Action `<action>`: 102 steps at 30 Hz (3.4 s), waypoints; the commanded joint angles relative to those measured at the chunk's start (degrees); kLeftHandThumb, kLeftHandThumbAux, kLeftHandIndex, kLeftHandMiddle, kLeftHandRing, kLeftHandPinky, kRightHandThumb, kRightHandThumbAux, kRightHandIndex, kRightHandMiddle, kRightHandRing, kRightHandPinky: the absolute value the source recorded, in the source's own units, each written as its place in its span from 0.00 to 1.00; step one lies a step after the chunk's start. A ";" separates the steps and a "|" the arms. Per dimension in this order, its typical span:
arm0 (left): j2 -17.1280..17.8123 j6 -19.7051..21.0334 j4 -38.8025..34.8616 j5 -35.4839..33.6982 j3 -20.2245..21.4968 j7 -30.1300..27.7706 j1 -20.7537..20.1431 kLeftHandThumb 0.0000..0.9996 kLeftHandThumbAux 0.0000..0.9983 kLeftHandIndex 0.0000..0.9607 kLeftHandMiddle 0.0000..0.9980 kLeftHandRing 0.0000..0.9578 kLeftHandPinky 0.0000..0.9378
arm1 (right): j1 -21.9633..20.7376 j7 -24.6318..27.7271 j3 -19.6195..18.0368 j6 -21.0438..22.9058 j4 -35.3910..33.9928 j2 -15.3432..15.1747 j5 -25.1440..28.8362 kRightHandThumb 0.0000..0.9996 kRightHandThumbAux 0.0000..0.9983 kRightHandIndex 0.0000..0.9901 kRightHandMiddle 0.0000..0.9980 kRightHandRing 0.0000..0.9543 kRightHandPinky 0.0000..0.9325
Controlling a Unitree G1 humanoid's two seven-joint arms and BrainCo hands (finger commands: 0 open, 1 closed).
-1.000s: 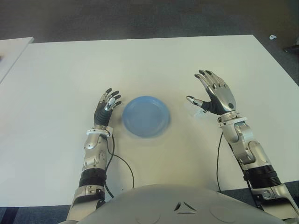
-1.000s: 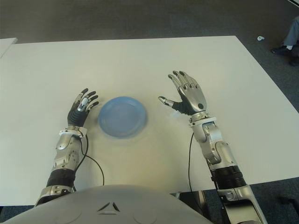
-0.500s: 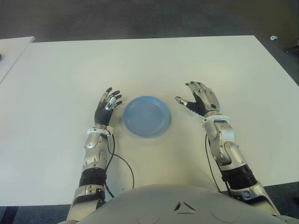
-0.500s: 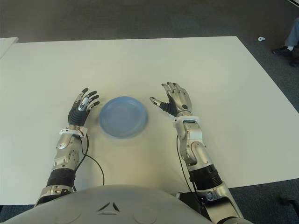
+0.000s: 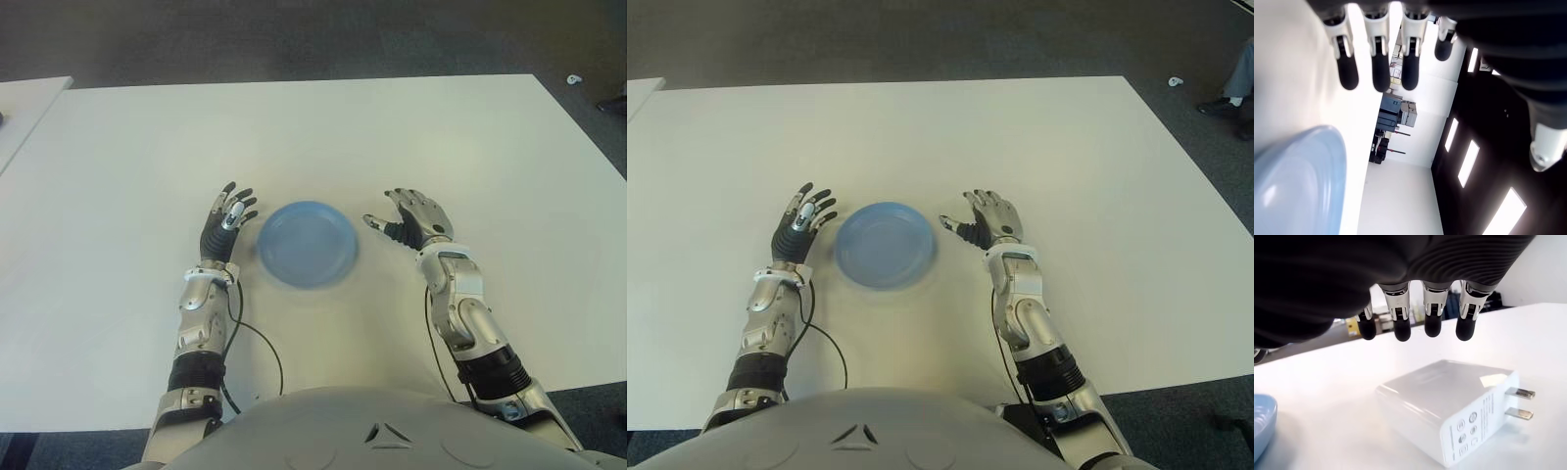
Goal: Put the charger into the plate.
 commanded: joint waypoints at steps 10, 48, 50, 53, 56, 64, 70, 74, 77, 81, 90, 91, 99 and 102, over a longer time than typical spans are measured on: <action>-0.03 1.37 -0.82 1.13 -0.13 1.65 0.42 0.00 0.51 0.10 0.21 0.23 0.25 | 0.74 6.34 2.20 1.72 -1.71 -2.34 -3.37 0.34 0.11 0.00 0.00 0.00 0.00; 0.62 -0.06 2.52 0.42 0.44 -0.30 -0.74 0.00 0.51 0.10 0.20 0.22 0.26 | 3.39 1.14 2.53 -1.94 -3.33 -6.84 -7.87 0.34 0.10 0.00 0.00 0.00 0.00; 0.67 -0.18 2.65 0.54 0.42 -0.18 -0.80 0.00 0.51 0.10 0.20 0.22 0.25 | 3.48 0.09 2.37 -2.14 -3.07 -7.02 -7.89 0.34 0.10 0.00 0.00 0.00 0.00; 0.81 -0.47 2.98 0.72 0.41 -0.14 -0.85 0.00 0.50 0.09 0.19 0.22 0.25 | 3.71 -2.51 1.89 -2.52 -2.40 -7.43 -7.88 0.33 0.10 0.00 0.00 0.00 0.00; 0.90 -0.77 3.31 0.78 0.42 -0.17 -0.92 0.00 0.50 0.09 0.19 0.22 0.25 | 3.79 -4.05 1.43 -2.68 -1.96 -7.51 -7.76 0.33 0.10 0.00 0.00 0.00 0.00; 1.15 -0.97 3.88 0.62 0.52 -0.29 -1.08 0.00 0.50 0.09 0.19 0.22 0.25 | 3.91 -8.84 -0.02 -2.50 -0.66 -7.75 -7.73 0.33 0.09 0.00 0.00 0.00 0.00; 1.52 -1.24 4.31 0.71 0.54 -0.47 -1.22 0.00 0.50 0.09 0.19 0.21 0.25 | 3.68 -10.00 -0.58 -1.77 -0.52 -7.70 -8.41 0.33 0.10 0.00 0.00 0.00 0.00; 1.61 -1.05 4.53 0.48 0.67 -0.48 -1.36 0.00 0.50 0.09 0.19 0.22 0.25 | 3.60 -9.21 -0.96 -1.19 -0.76 -7.61 -8.86 0.33 0.11 0.00 0.00 0.00 0.00; 1.68 -0.88 4.60 0.21 0.88 -0.51 -1.45 0.00 0.51 0.09 0.19 0.22 0.26 | 3.53 -8.48 -1.09 -0.89 -0.91 -7.40 -9.19 0.33 0.12 0.00 0.00 0.00 0.00; 1.73 -0.99 4.68 0.15 0.93 -0.52 -1.51 0.00 0.51 0.09 0.19 0.22 0.26 | 3.52 -7.31 -1.42 -0.42 -1.17 -7.45 -9.24 0.33 0.12 0.00 0.00 0.00 0.00; 2.24 -1.24 4.74 0.54 0.73 -0.64 -1.43 0.00 0.50 0.09 0.19 0.21 0.24 | 3.63 -5.40 -1.95 0.26 -1.37 -7.55 -9.28 0.32 0.12 0.00 0.00 0.00 0.00; 2.31 -1.27 4.78 0.55 0.72 -0.66 -1.43 0.00 0.50 0.09 0.19 0.21 0.24 | 3.63 -5.19 -2.00 0.34 -1.39 -7.56 -9.33 0.32 0.12 0.00 0.00 0.00 0.00; 2.57 -1.17 4.80 0.35 0.78 -0.86 -1.41 0.00 0.50 0.10 0.19 0.22 0.25 | 3.42 -3.03 -2.02 1.73 -1.27 -7.38 -10.13 0.32 0.12 0.00 0.00 0.00 0.00; 2.59 -1.17 4.84 0.32 0.81 -0.91 -1.42 0.00 0.50 0.10 0.19 0.22 0.25 | 3.41 -2.21 -2.08 2.23 -1.23 -7.28 -10.19 0.32 0.12 0.00 0.00 0.00 0.00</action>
